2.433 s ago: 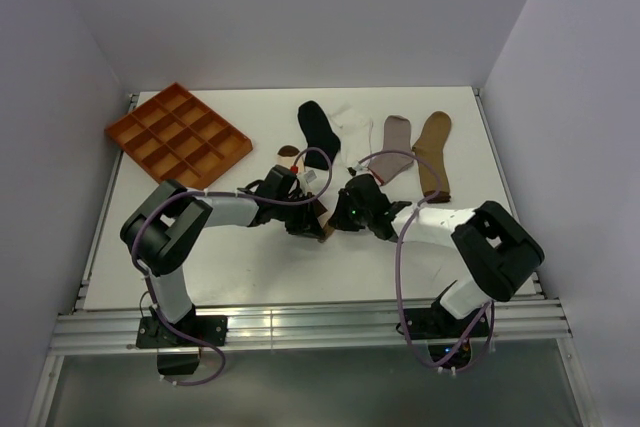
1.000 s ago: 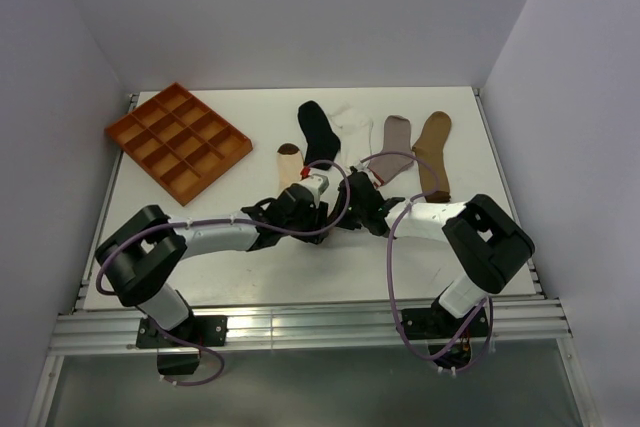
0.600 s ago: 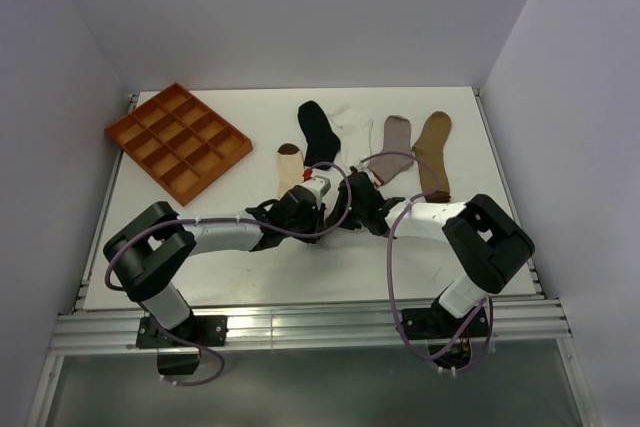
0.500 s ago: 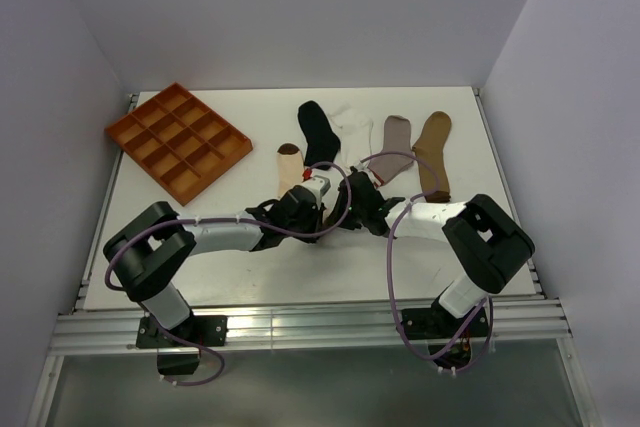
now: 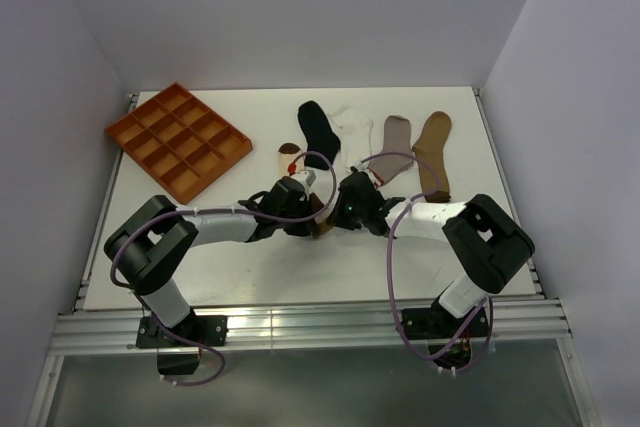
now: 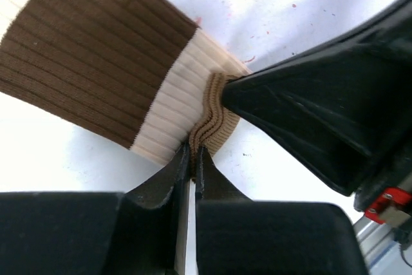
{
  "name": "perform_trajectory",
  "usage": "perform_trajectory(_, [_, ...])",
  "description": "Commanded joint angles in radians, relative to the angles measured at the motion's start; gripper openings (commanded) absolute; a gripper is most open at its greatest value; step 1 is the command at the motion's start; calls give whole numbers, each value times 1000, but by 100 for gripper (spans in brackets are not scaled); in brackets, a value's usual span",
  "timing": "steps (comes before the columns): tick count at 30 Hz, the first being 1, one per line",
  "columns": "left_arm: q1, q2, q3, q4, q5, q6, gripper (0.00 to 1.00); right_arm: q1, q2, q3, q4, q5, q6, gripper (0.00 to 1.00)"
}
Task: Roll the socks
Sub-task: Roll the sock at the center of the board.
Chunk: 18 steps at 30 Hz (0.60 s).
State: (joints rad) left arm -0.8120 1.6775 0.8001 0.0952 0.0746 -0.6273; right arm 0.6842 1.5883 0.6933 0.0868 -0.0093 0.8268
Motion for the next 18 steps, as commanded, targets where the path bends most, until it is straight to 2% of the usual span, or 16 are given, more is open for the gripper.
perform_trajectory(1, [22,28,-10,-41,17,-37,10,-11,2,-29,-64,-6,11,10])
perform_trajectory(7, [24,25,5,-86,28,-48,20,-20,-5,-34,-79,5,23,9])
perform_trajectory(11, [17,-31,-19,-83,37,-52,31,-21,-7,-28,-79,5,20,9])
perform_trajectory(16, [-50,-108,-10,-116,-70,7,42,-21,-5,-20,-79,0,18,9])
perform_trajectory(18, [-90,-128,-12,-111,-153,44,45,-21,-7,-18,-79,0,15,9])
